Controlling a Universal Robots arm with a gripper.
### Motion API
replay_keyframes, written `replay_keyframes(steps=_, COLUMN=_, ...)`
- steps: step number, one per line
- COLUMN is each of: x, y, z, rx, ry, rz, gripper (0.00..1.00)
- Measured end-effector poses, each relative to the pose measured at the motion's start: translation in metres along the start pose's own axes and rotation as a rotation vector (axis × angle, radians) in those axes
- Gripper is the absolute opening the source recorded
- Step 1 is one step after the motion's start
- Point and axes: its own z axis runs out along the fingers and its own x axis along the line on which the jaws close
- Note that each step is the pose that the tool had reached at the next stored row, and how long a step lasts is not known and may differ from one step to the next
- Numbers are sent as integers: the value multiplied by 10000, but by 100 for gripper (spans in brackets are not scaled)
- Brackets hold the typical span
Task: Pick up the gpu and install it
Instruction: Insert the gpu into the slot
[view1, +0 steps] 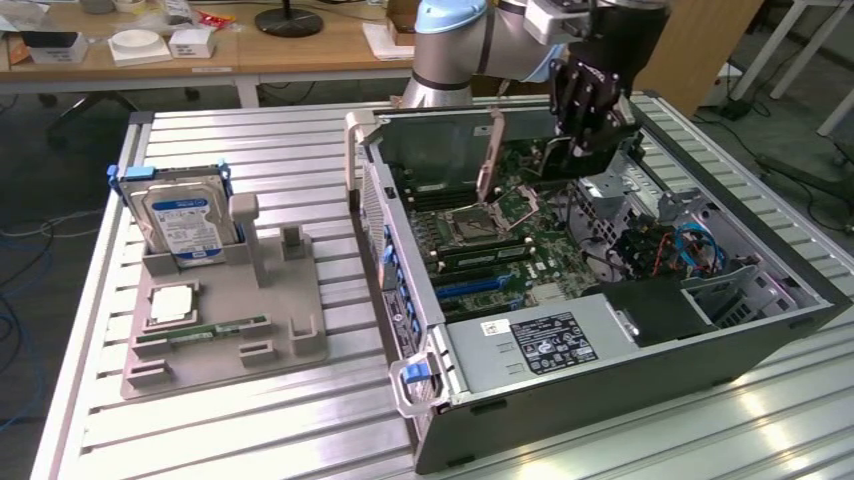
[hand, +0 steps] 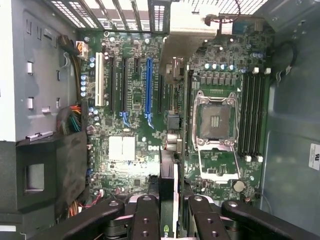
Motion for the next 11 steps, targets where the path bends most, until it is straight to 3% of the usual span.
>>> replay_keyframes(steps=7, x=0, y=29, z=88, rx=16, ry=1, rz=72, gripper=27)
replay_keyframes(steps=11, x=0, y=29, z=90, rx=16, ry=3, rz=72, gripper=27)
